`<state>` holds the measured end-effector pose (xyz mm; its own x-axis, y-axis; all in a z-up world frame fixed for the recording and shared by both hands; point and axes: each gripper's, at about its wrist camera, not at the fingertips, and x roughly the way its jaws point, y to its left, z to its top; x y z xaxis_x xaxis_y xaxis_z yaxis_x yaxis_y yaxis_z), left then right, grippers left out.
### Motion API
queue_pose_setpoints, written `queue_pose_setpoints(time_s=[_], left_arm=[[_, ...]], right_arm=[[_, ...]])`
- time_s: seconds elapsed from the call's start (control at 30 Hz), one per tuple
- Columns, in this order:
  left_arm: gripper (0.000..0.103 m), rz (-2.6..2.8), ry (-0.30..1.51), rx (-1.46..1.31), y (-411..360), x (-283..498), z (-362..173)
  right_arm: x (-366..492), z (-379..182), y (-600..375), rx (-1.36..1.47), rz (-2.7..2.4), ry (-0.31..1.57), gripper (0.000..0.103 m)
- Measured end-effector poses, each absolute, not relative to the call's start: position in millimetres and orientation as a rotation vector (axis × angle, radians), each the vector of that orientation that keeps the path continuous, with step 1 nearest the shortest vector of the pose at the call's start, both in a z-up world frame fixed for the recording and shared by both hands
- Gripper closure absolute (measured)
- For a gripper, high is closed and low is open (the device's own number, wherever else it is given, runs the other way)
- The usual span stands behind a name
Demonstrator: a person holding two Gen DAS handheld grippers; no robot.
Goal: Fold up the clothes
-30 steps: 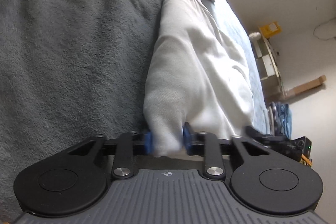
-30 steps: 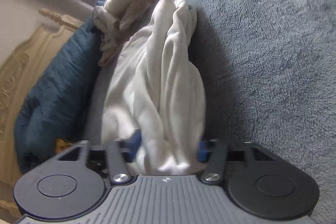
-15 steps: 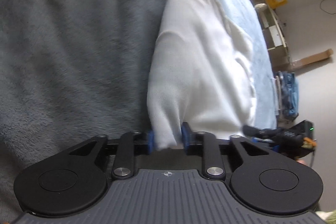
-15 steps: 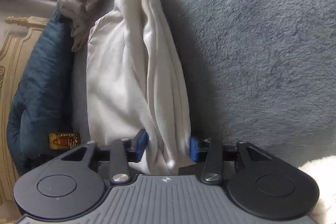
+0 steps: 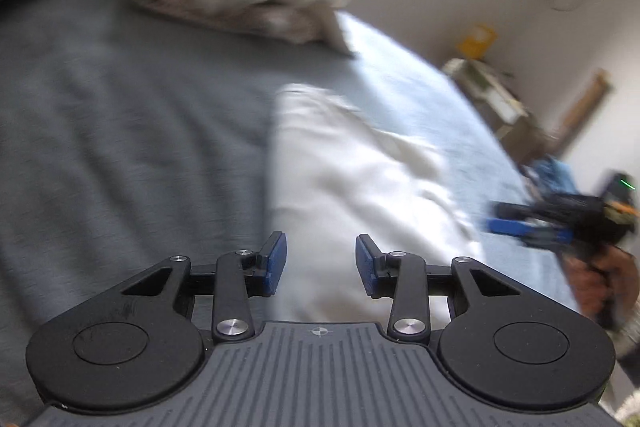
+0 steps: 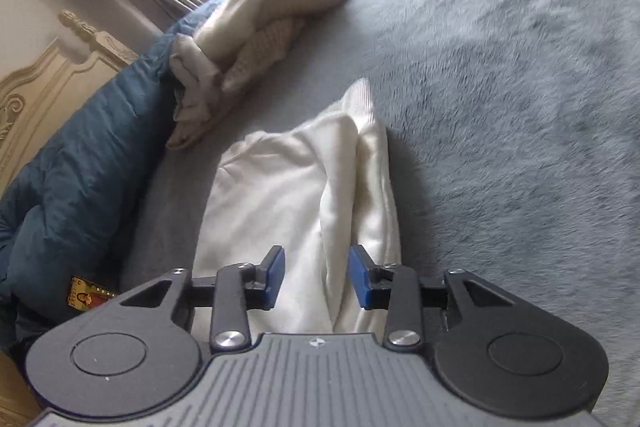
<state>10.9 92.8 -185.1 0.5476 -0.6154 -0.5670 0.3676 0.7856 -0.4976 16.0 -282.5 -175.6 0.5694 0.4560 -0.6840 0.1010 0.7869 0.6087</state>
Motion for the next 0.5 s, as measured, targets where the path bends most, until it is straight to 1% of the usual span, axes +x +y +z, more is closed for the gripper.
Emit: queue_pose_setpoints(time_s=[0.13,0.2,0.23,0.27,0.3,0.4,0.5], left_arm=[[0.065,-0.733,0.765,-0.203,63,8,-187],[0.065,-0.785,0.773,-0.184,53,7,-195],[0.065,-0.810,0.779,-0.177,48,6,-200],[0.065,-0.823,0.791,-0.167,42,5,-204],[0.065,-0.831,0.806,-0.156,36,4,-209],[0.065,-0.819,0.820,-0.112,29,-4,-214],[0.065,-0.820,0.845,-0.142,35,-2,-220]], right_arm=[[33,-192,-267,0.581,0.169,1.011,0.067],[36,-200,-266,0.578,0.152,1.028,0.068],[37,-203,-265,0.590,0.152,1.032,0.073],[36,-206,-266,0.606,0.164,1.033,0.090],[36,-208,-266,0.622,0.175,1.034,0.099],[30,-193,-264,0.578,0.204,0.979,0.100],[26,-168,-261,0.512,0.223,0.904,0.101]])
